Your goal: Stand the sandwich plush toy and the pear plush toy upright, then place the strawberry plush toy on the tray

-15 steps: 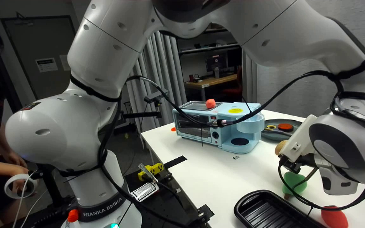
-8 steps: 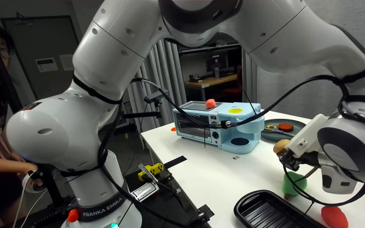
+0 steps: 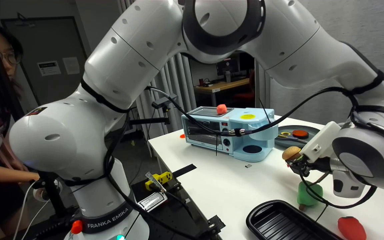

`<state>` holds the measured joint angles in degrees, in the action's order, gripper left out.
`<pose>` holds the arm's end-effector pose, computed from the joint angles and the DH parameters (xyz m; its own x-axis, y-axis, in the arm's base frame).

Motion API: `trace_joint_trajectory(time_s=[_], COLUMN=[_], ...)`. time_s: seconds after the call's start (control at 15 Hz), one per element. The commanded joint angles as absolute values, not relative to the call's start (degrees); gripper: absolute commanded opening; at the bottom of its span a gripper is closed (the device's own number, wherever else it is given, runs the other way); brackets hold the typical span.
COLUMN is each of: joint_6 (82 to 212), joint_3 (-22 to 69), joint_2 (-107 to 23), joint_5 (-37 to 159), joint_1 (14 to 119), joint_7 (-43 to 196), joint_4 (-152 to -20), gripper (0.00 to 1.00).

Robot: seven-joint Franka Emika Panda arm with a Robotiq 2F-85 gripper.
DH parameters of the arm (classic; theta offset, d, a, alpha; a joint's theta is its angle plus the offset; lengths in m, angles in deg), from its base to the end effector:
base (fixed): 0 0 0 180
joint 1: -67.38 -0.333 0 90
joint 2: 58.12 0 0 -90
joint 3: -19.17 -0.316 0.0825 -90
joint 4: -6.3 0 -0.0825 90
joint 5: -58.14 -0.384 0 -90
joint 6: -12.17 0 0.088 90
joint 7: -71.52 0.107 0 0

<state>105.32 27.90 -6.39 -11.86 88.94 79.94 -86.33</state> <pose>0.5812 -0.2195 0.0971 0.3385 -0.4014 -0.8511 -0.9212 0.0433 -0.3867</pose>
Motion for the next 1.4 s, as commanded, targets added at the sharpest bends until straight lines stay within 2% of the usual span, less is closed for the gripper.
trace_joint_trajectory(time_s=[0.0,0.2,0.27,0.33,0.47,1.33], joint_6=[102.42,102.51,102.45,102.42,102.63,107.85], joint_3=[28.53,28.52,28.47,28.46,28.62,32.34], joint_2=[-2.32,-0.99,-0.67,-0.57,-0.44,-7.47], joint_5=[-9.58,-8.24,-7.84,-7.49,-6.6,6.01], joint_1=[87.99,87.71,87.77,87.86,87.84,84.17], joint_7=[83.28,84.43,84.65,84.9,85.35,85.01], joint_4=[-80.44,-78.64,-78.12,-77.82,-77.1,-79.51], gripper=[0.47,0.47,0.57,0.88,0.98,1.0])
